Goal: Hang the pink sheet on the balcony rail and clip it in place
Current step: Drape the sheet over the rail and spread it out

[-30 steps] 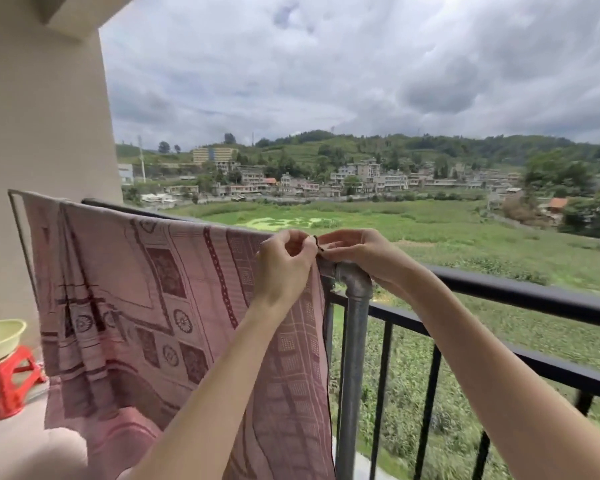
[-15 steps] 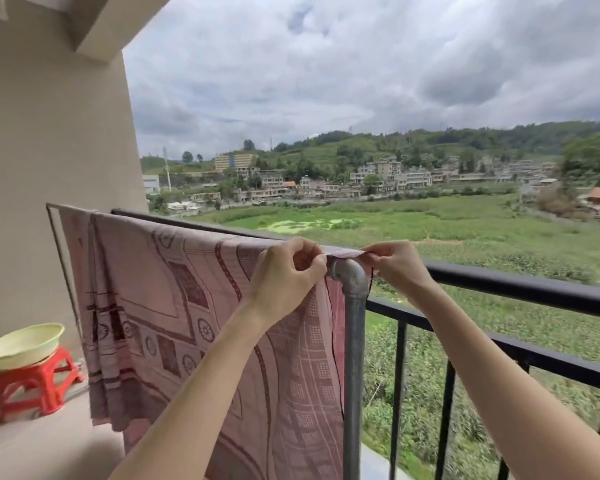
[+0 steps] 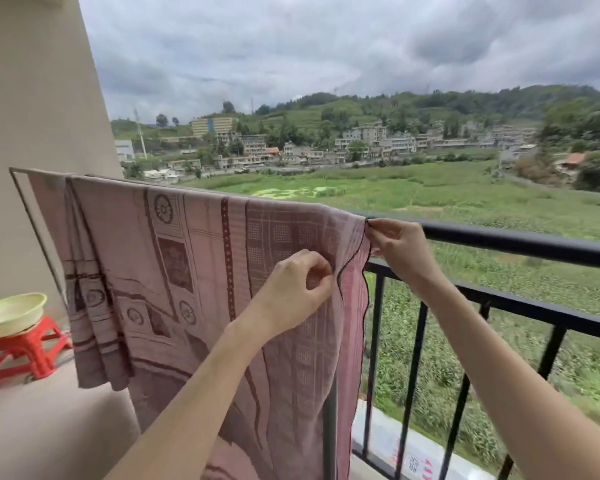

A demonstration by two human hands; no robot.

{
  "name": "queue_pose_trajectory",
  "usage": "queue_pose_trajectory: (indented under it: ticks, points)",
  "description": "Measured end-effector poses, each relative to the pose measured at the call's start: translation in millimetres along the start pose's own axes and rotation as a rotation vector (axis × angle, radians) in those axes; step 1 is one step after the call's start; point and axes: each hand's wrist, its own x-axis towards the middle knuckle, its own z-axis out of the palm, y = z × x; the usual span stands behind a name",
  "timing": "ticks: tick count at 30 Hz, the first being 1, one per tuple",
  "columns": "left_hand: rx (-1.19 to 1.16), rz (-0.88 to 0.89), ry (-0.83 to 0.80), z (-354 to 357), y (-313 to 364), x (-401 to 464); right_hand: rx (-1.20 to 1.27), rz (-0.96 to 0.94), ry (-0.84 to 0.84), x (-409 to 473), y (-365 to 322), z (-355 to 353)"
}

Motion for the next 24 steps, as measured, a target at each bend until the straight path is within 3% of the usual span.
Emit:
queue_pose_trajectory:
  ticks: [4, 8, 12, 19, 24]
  points:
    - [0.008, 0.007, -0.002, -0.8, -12.8, -13.7, -0.095, -0.099, 0.069, -28.2, -3.7, 9.1]
    - [0.093, -0.029, 0.044, -6.5, -35.1, -41.4, -0.407, -0.396, 0.116, -69.5, -14.9, 32.8]
    - [0.244, -0.041, 0.093, -21.5, -72.2, -73.3, -0.6, -0.668, 0.026, -91.3, -27.2, 74.8]
    - [0.424, -0.264, 0.168, -114.8, -169.6, -122.5, -0.702, -0.67, -0.289, -84.7, -49.1, 214.9]
    - [0.566, -0.317, 0.239, -227.5, -250.4, -148.6, -0.682, -0.694, -0.359, -68.4, -94.5, 347.3]
